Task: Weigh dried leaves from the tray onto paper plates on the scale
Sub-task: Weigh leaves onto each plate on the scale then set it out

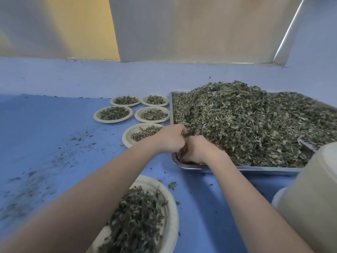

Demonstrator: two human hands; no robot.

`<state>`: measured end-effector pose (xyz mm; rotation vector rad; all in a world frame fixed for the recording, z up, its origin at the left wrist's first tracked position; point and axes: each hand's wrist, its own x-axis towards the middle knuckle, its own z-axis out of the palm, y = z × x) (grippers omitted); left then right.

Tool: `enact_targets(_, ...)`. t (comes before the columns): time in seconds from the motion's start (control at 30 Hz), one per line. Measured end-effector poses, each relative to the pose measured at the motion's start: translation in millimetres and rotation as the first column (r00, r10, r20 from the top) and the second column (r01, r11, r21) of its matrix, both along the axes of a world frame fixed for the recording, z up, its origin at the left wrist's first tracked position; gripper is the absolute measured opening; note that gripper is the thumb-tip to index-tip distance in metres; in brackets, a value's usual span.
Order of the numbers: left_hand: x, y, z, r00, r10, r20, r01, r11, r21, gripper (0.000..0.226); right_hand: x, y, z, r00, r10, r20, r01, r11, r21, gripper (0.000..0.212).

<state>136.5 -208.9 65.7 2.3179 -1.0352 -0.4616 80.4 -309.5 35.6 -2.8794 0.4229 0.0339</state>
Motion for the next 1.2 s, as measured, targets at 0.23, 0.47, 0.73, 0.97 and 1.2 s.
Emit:
enact_targets(0.23,-25,45,19,0.986,0.109,-0.123,-0.136,0.96,-0.243,0.02,-39,11,51,0.922,-0.176,0.346,-0.01,0.88,0.475,0.024)
enact_targets(0.47,-44,124,25,0.894,0.29,-0.34,-0.418,0.812,-0.406,0.036,-69,93,66,0.917,0.328,0.228,-0.4,0.746,0.533,0.04)
enact_targets(0.73,-51,200,-26,0.858,0.432,-0.276,-0.513,0.731,-0.45,0.031,-78,93,2,0.958,0.06,0.282,-0.202,0.838,0.508,0.052)
enact_targets(0.97,-64,214,-74,0.728,0.31,-0.612,-0.66,0.561,-0.5,0.043,-84,97,-50,0.906,-0.354,0.231,-0.02,0.509,0.86,0.052)
enact_targets(1.2,-63,212,-80,0.769,0.277,-0.576,-0.606,0.603,-0.519,0.052,-86,102,-52,0.891,-0.363,0.273,-0.048,0.524,0.851,0.057)
